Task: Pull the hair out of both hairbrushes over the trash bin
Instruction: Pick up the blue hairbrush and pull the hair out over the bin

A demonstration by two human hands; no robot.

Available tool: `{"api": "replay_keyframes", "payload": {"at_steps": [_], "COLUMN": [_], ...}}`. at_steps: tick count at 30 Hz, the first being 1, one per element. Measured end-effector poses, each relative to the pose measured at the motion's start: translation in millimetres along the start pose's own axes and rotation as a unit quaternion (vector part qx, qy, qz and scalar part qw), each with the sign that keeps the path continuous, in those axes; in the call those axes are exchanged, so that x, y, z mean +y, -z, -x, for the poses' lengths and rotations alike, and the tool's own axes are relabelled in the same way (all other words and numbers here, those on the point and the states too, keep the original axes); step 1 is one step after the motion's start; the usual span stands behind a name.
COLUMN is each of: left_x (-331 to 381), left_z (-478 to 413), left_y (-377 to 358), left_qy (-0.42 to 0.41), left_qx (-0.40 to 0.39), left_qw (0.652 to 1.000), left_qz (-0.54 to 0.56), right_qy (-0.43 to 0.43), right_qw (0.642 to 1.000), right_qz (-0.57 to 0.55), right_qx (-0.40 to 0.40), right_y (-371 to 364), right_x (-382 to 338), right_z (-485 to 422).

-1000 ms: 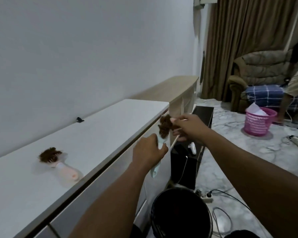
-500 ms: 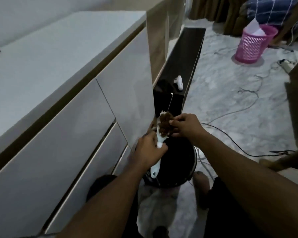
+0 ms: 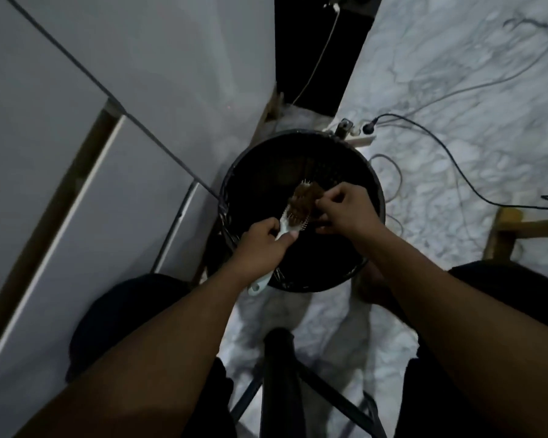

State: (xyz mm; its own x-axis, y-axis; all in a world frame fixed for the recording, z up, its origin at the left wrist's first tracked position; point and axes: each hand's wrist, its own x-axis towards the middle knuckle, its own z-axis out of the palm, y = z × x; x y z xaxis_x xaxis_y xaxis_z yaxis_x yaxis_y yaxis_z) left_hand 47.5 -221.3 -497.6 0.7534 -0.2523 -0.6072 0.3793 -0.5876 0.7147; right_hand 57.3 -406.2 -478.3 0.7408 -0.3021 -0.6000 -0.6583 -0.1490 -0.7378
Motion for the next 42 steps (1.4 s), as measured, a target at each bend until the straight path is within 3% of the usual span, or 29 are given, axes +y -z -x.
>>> {"api": "replay_keyframes", "payload": {"at_steps": [9, 14, 18, 24, 34, 38, 42], "left_x": [9.9, 14.6, 22.4, 28.6, 33.0, 31.5, 31.7], "left_z": [-27.3, -30.4, -35.0, -35.7, -38.1, -36.7, -37.0], "left_y": [-7.0, -12.9, -15.3, -20.1, -18.9, -20.9, -22.3], "left_qy": [0.041, 0.03, 0.021, 0.013, 0.032, 0.023, 0.029], "left_qx": [0.024, 0.064, 0.069, 0.065, 0.069, 0.064, 0.065], "left_qw": [0.996, 0.997, 0.997, 0.998, 0.997, 0.994, 0.993], "left_qz": [0.081, 0.012, -0.005, -0.023, -0.02, -0.089, -0.091], "right_qy": [-0.026, -0.069, 0.001, 0.009, -0.077, 0.041, 0.061], "right_qw": [0.996, 0.988, 0.992, 0.993, 0.963, 0.989, 0.996], "right_qz": [-0.082, -0.139, -0.128, -0.11, -0.257, -0.142, -0.062], "right_qx": [-0.015, -0.018, -0.018, 0.037, 0.023, -0.024, 0.034], "right_y": [-18.0, -22.5, -19.9, -15.5, -13.2, -16.8, -19.4], "right_x": [-13.3, -23.8, -23.5, -10.5, -16.4, -7.8, -1.9], "right_z": [-35.9, -41.7, -47.9, -57.7, -58.1, -54.9, -59.5]}}
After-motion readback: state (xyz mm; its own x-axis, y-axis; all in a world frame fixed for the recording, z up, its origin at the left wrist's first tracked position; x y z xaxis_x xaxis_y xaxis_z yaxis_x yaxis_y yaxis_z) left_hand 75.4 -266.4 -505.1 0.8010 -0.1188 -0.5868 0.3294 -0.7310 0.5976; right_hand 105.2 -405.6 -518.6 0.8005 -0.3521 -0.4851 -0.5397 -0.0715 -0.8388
